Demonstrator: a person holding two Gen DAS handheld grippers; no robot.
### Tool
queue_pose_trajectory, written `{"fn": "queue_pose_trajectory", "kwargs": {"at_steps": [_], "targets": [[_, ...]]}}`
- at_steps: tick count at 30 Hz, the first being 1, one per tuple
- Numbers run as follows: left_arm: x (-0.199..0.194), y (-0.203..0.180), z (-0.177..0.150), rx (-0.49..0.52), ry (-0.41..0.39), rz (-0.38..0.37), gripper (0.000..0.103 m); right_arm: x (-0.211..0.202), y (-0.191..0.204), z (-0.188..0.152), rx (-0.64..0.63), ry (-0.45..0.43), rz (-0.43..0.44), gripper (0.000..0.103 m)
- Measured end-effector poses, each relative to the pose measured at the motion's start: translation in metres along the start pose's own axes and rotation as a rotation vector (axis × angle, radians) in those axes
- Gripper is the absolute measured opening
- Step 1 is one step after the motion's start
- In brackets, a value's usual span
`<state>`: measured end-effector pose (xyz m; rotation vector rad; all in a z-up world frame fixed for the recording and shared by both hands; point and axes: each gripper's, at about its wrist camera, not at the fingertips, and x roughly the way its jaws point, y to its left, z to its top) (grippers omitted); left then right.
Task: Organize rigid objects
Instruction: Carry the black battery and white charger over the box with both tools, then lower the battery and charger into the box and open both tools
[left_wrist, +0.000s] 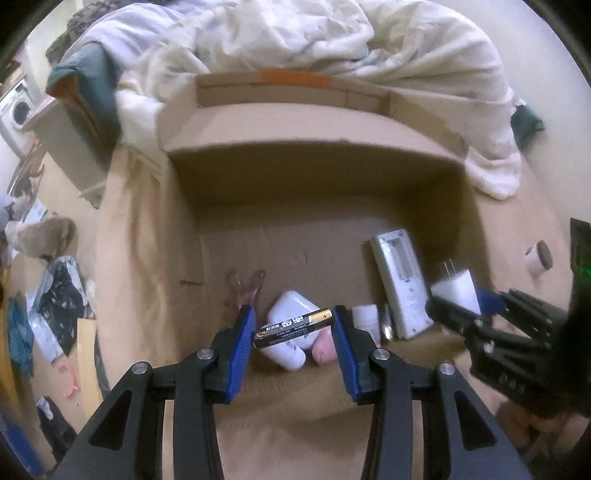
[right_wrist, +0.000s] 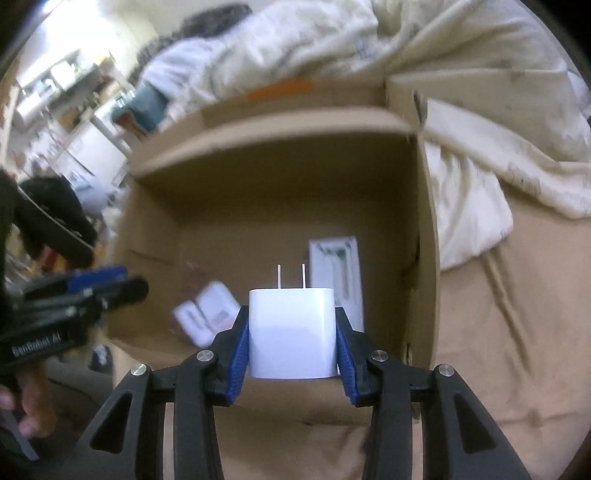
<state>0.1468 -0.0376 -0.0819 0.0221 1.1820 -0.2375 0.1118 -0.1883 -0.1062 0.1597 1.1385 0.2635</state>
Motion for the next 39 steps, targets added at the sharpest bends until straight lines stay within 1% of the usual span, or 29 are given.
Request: {"fn": "queue_pose_trajectory", "kwargs": {"at_steps": [1,3,4,6,7,9,14,17,22,27,29,30,31,35,36,37,38,39], "targets": [[0.008,-0.002,-0.001,0.0,0.019,0.012,0.039,0.003,0.0,0.001,-0.006,0.003,0.006,0.043],[0.015,-0.004,-0.001,-0.011,0.055,-0.015,0.039,0.007,0.002,0.004,-0.019,0.007,0.017,0.043],[0.017,-0.004,0.0,-0.014,0.061,-0.022,0.039,0.009,0.002,0.005,-0.024,0.012,0.019,0.043],[0.018,-0.004,0.002,-0.007,0.046,0.03,0.039,0.017,0.001,0.006,-0.016,0.038,0.036,0.043],[0.02,-0.004,0.001,-0.005,0.043,0.044,0.039,0.02,0.0,0.006,-0.007,0.053,0.051,0.043],[0.027,-0.005,-0.002,-0.003,0.067,0.045,0.039,0.026,-0.001,0.005,0.005,0.081,0.067,0.043],[0.037,-0.01,-0.011,0.02,0.102,0.068,0.039,0.037,0.003,0.001,-0.017,0.131,0.051,0.043],[0.04,-0.012,-0.013,0.032,0.113,0.082,0.039,0.044,0.001,-0.002,-0.01,0.161,0.034,0.043],[0.044,-0.019,-0.013,0.062,0.122,0.093,0.039,0.049,-0.008,-0.004,0.04,0.191,0.049,0.043],[0.049,-0.019,-0.016,0.066,0.135,0.103,0.039,0.051,-0.009,-0.004,0.042,0.196,0.05,0.044],[0.051,-0.019,-0.017,0.066,0.142,0.105,0.039,0.051,-0.01,-0.004,0.057,0.199,0.073,0.046],[0.051,-0.019,-0.017,0.067,0.144,0.104,0.039,0.049,-0.012,-0.002,0.068,0.194,0.092,0.051],[0.051,-0.019,-0.017,0.068,0.143,0.103,0.039,0.046,-0.013,0.001,0.077,0.181,0.107,0.06],[0.051,-0.02,-0.018,0.067,0.151,0.087,0.039,0.022,-0.02,0.011,0.107,0.087,0.173,0.065],[0.051,-0.02,-0.019,0.066,0.153,0.085,0.039,0.014,-0.021,0.014,0.112,0.056,0.191,0.071],[0.051,-0.02,-0.019,0.066,0.154,0.083,0.041,0.008,-0.023,0.016,0.118,0.026,0.206,0.083],[0.05,-0.02,-0.019,0.063,0.157,0.077,0.049,0.001,-0.025,0.017,0.123,-0.006,0.222,0.091],[0.049,-0.021,-0.018,0.057,0.156,0.071,0.055,-0.005,-0.026,0.019,0.127,-0.034,0.247,0.103]]}}
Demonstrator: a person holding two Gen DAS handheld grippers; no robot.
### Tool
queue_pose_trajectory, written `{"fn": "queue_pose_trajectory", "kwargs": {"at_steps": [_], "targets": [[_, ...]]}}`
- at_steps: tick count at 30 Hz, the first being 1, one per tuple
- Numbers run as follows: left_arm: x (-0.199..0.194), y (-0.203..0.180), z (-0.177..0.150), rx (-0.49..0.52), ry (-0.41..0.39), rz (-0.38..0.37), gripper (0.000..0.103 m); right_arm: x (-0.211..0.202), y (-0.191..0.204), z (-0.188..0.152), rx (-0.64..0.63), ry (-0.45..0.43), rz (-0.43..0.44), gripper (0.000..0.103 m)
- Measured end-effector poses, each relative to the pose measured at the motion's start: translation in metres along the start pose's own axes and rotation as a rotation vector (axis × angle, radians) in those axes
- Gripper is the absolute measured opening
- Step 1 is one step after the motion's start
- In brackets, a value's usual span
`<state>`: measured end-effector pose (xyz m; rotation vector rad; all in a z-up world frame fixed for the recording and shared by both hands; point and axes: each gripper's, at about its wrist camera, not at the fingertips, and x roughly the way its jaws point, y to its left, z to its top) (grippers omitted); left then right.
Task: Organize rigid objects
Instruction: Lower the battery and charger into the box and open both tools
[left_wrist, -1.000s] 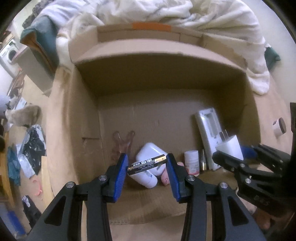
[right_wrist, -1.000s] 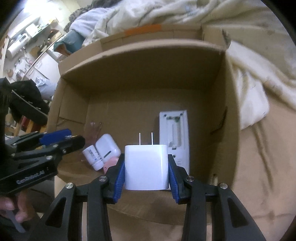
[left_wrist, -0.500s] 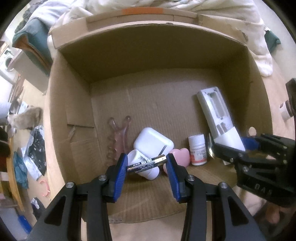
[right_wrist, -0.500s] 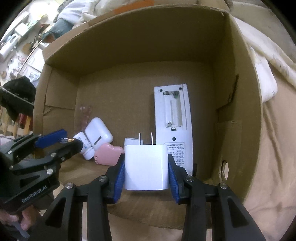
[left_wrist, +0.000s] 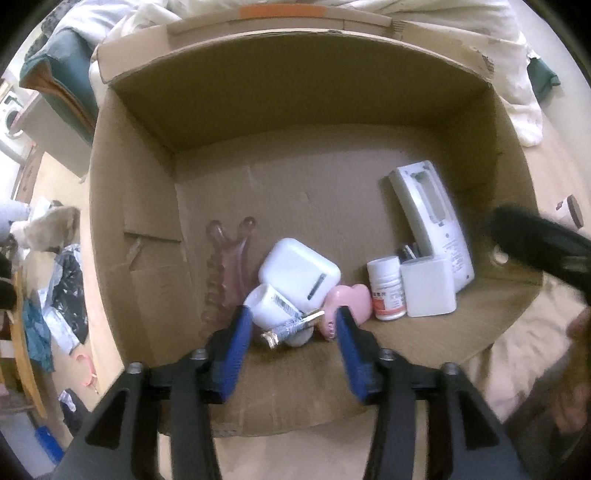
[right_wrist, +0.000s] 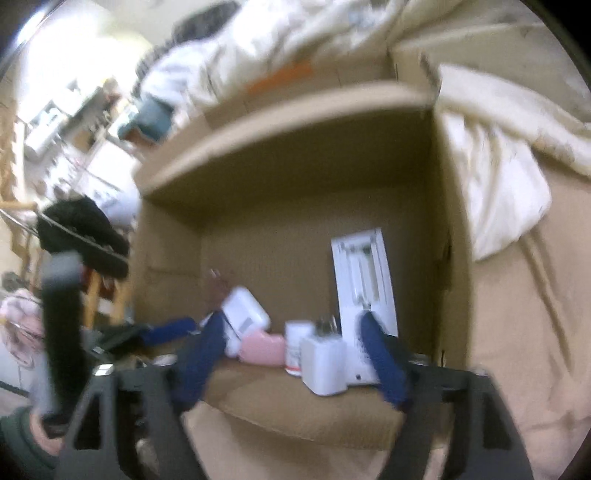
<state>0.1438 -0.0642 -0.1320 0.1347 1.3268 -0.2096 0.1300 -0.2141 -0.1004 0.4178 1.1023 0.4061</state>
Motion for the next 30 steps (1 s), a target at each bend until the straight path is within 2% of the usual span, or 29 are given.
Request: {"fn": "queue_pose_trajectory", "kwargs": {"at_steps": [1,4,14,20,26,30], "targets": [[-0.001,-0.001,0.0,-0.004,-0.005,0.0,0.063,-0.005,0.0,0.002,0.002,-0.018,0.021,0.103],[-0.01,-0.001,0.002,-0.017,-0.059,0.046,0.067,-0.015,-0.002,0.004,0.011,-0.072,0.026,0.103],[-0.027,0.0,-0.004,-0.013,-0.121,0.065,0.067,-0.021,-0.009,0.004,0.046,-0.095,0.009,0.103],[-0.043,0.002,-0.005,-0.023,-0.156,0.053,0.067,-0.039,-0.018,-0.001,0.122,-0.168,0.062,0.103],[-0.067,0.014,-0.012,-0.066,-0.187,0.038,0.067,-0.064,-0.024,-0.012,0.182,-0.202,0.07,0.103],[-0.088,0.024,-0.026,-0.115,-0.186,0.013,0.067,-0.083,-0.019,-0.024,0.194,-0.192,0.069,0.103]]}}
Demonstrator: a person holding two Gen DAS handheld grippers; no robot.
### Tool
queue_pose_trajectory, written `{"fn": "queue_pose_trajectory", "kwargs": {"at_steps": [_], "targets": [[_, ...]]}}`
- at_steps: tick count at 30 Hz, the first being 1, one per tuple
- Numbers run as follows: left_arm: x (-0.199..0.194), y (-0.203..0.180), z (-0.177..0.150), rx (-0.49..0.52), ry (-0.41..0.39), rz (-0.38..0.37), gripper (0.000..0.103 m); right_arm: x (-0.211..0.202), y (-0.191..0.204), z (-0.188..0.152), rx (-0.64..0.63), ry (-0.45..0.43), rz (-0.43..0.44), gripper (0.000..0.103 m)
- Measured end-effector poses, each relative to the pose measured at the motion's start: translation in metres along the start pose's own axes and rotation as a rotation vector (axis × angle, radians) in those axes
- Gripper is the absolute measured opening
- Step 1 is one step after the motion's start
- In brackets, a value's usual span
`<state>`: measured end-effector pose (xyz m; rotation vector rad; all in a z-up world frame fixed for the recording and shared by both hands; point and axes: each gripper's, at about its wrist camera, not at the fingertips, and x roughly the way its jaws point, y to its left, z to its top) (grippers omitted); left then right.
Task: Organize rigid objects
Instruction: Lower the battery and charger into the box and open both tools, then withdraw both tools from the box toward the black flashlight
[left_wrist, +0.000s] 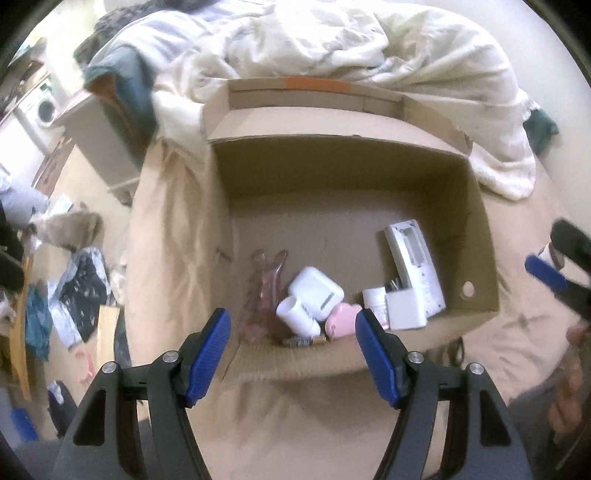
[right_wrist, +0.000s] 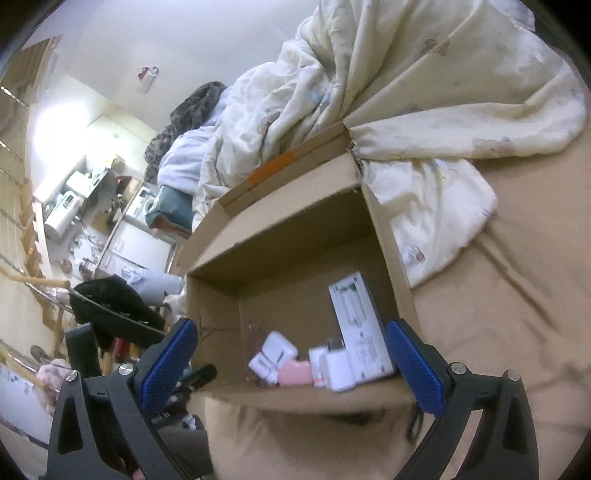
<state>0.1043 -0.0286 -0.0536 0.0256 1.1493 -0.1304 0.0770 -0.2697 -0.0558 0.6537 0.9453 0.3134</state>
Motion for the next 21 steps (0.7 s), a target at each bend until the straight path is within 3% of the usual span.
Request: {"fn": "queue_pose_trajectory", "kwargs": {"at_steps": [10,14,18,21], "targets": [[-0.005,0.008,-0.037,-0.083,0.049,-0.018,0.067,-0.011,-0.006,-0.044,0.042,0.08,-0.059,0.103],[-0.001,-0.001,-0.049,-0.052,0.069,-0.021,0.067,-0.003,-0.022,-0.057,0.087,0.105,-0.095,0.103],[0.008,-0.016,-0.061,-0.01,0.089,-0.073,0.067,0.0,-0.04,-0.058,0.158,0.113,-0.124,0.103],[0.016,-0.025,-0.07,0.008,0.095,-0.054,0.067,0.002,-0.048,-0.055,0.195,0.11,-0.123,0.103]]}}
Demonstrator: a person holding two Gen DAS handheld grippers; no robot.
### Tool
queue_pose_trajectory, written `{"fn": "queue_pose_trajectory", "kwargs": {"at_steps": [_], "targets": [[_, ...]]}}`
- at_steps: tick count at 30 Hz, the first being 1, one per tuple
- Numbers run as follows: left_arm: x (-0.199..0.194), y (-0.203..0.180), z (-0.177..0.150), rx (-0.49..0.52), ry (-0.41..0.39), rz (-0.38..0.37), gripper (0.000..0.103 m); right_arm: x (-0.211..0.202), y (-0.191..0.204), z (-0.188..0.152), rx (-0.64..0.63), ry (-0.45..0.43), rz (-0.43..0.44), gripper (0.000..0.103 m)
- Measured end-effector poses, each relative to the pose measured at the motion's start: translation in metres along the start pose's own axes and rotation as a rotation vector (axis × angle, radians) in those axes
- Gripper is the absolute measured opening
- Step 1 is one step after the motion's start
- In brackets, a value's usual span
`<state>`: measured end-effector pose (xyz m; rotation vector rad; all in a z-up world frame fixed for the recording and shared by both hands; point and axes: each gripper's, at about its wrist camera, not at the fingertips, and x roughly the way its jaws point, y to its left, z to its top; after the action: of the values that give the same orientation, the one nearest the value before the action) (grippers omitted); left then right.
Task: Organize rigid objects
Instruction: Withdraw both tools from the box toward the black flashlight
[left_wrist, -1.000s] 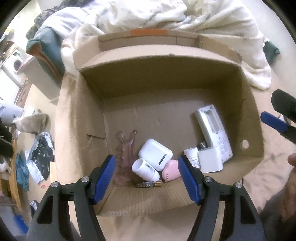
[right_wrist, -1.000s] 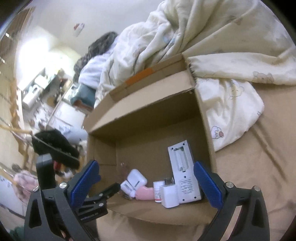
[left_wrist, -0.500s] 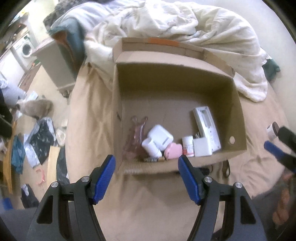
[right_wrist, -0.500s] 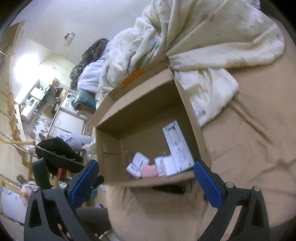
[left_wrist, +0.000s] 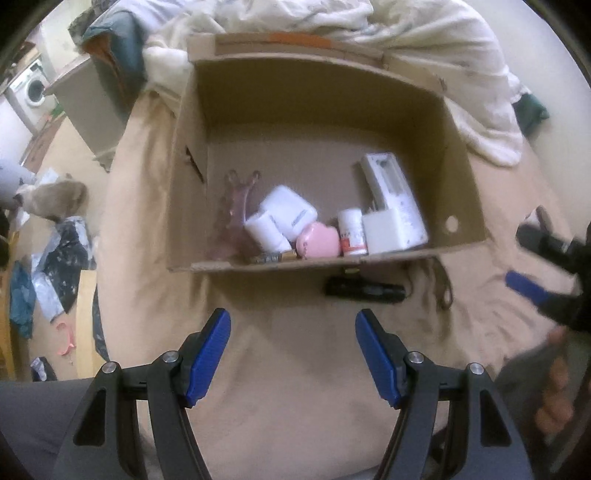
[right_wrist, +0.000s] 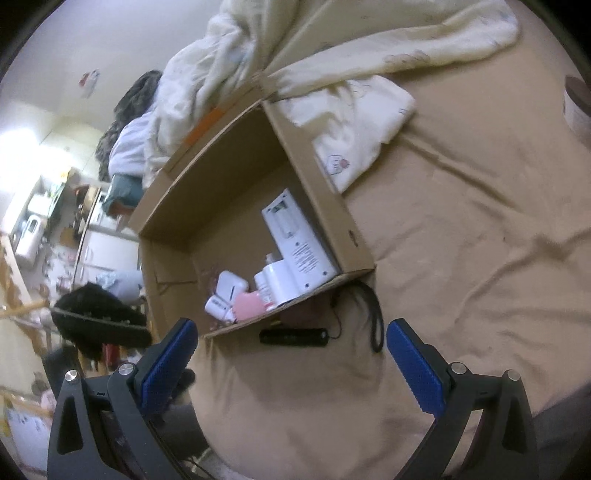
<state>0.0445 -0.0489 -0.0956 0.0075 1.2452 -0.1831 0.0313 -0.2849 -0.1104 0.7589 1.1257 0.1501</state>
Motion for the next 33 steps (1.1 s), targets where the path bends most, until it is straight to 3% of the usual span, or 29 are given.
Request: {"fn": "queue_pose_trajectory", "kwargs": {"at_steps": [6,8,11,23,27,33], "targets": [[0.026,-0.02,-0.008,0.026,0.073,-0.015,0.068,0.004,-0.003,0.004,0.025,0.023,0.036,0.103],[0.035,-0.027,-0.009,0.031,0.085,-0.016,0.087,0.004,-0.003,0.006,0.034,0.025,0.055,0.103],[0.046,-0.037,-0.01,0.02,0.075,-0.038,0.102,0.005,-0.002,0.009,0.046,0.029,0.081,0.103],[0.101,-0.083,0.006,0.108,0.039,-0.049,0.103,0.006,-0.009,0.017,0.102,0.047,0.153,0.103],[0.127,-0.09,0.01,0.143,0.086,0.015,0.103,0.008,-0.008,0.018,0.104,0.055,0.163,0.103],[0.135,-0.096,0.016,0.193,0.055,0.058,0.103,0.011,-0.005,0.018,0.094,0.068,0.154,0.103]]}}
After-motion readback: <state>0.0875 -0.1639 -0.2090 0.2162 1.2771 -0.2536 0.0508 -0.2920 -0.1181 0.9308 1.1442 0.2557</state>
